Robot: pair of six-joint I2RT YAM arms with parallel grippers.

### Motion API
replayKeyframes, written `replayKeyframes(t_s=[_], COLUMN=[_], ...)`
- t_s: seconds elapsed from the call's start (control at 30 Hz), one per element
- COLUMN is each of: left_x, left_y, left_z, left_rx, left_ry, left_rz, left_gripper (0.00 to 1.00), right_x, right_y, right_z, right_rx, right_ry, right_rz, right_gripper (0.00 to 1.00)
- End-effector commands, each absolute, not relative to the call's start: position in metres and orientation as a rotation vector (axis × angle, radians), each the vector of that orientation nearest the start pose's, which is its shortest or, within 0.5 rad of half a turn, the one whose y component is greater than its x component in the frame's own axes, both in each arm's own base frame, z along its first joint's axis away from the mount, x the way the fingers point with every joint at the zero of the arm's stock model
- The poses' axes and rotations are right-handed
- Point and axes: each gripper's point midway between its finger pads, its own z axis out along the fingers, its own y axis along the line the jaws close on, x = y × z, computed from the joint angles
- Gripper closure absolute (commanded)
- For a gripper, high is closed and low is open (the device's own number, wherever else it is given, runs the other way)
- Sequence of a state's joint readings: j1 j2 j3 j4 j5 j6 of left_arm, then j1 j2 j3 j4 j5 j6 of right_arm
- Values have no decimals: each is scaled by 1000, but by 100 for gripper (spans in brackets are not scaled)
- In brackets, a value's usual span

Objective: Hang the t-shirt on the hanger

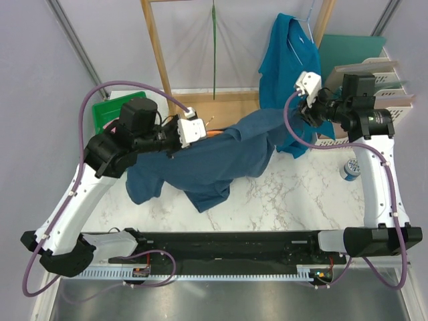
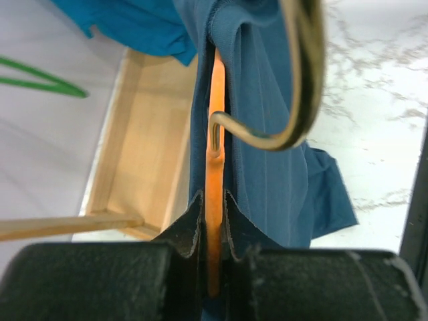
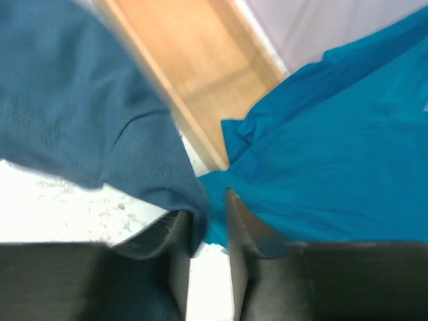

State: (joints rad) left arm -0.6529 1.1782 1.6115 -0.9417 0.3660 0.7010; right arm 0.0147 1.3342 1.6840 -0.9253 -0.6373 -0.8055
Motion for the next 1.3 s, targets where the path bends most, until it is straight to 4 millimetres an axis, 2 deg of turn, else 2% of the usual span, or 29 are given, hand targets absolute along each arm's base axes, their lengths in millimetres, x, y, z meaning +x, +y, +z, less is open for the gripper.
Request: replayKeyframes(t_s=[0.0, 0.03, 0.07, 0.1, 0.13, 0.2, 0.23, 0.27, 0.3, 0.33, 0.37, 0.4, 0.43, 0.47, 0.5, 0.53, 0.57, 0.6, 0.67, 0.7, 0.73, 0.77, 0.8, 0.93, 1.07, 1.27], left_x=[263, 263, 264, 265, 267, 271, 271, 271, 273, 272, 273, 277, 276, 275, 271, 264, 260, 259, 258, 257, 251, 247, 243, 238, 245, 252], left_y=[-214, -213, -213, -214, -213, -211, -211, -211, -212, -212, -213, -216, -217, -220, -221, -226, -227, -228, -228, -228, -232, -233, -235, -241, -240, -238], left_z=[425, 432, 434, 435, 438, 439, 440, 439, 440, 435, 432, 428, 422, 420, 420, 420, 421, 421, 418, 417, 417, 415, 412, 407, 409, 404], left_rx=[1224, 1219, 1232, 1232, 1231, 1226, 1226, 1234, 1228, 1232, 1236, 1237, 1241, 1243, 1250, 1277, 1287, 1291, 1293, 1299, 1314, 1323, 1330, 1327, 1276, 1243], left_ry=[1417, 1401, 1387, 1387, 1383, 1390, 1388, 1389, 1393, 1422, 1442, 1469, 1503, 1506, 1503, 1474, 1459, 1456, 1468, 1471, 1461, 1463, 1470, 1501, 1540, 1583], left_rz=[-249, -240, -230, -226, -216, -191, -189, -190, -193, -205, -213, -222, -239, -257, -278, -323, -336, -344, -350, -357, -395, -418, -446, -518, -507, -484], left_gripper=[98, 98, 98, 98, 98, 98, 98, 98, 98, 98, 98, 98, 98, 98, 98, 98, 98, 98, 98, 98, 98, 98, 98, 98, 98, 98], right_x=[345, 346, 345, 341, 344, 343, 344, 341, 333, 325, 317, 298, 285, 275, 262, 263, 268, 279, 291, 298, 303, 317, 318, 331, 325, 304], right_y=[87, 87, 88, 87, 78, 71, 60, 57, 54, 53, 56, 62, 73, 80, 88, 90, 89, 85, 81, 88, 94, 95, 115, 137, 145, 146], right_z=[357, 351, 349, 351, 341, 337, 326, 324, 312, 308, 301, 292, 294, 295, 296, 298, 302, 318, 333, 345, 348, 344, 350, 344, 329, 330], right_rx=[-1039, -1013, -996, -964, -893, -822, -752, -728, -695, -698, -715, -732, -772, -825, -853, -850, -761, -779, -752, -786, -801, -791, -868, -994, -1123, -1206], right_ry=[1702, 1719, 1725, 1725, 1764, 1782, 1822, 1829, 1870, 1872, 1888, 1913, 1876, 1831, 1778, 1745, 1750, 1621, 1538, 1470, 1455, 1481, 1438, 1374, 1375, 1322], right_rz=[229, 250, 269, 295, 316, 329, 355, 388, 439, 490, 515, 558, 627, 648, 658, 628, 619, 499, 418, 400, 393, 360, 349, 295, 283, 248], right_gripper=[59, 43, 37, 35, 33, 27, 28, 32, 38, 40, 41, 49, 53, 54, 41, 30, 22, 15, 9, 2, 2, 2, 2, 2, 2, 2])
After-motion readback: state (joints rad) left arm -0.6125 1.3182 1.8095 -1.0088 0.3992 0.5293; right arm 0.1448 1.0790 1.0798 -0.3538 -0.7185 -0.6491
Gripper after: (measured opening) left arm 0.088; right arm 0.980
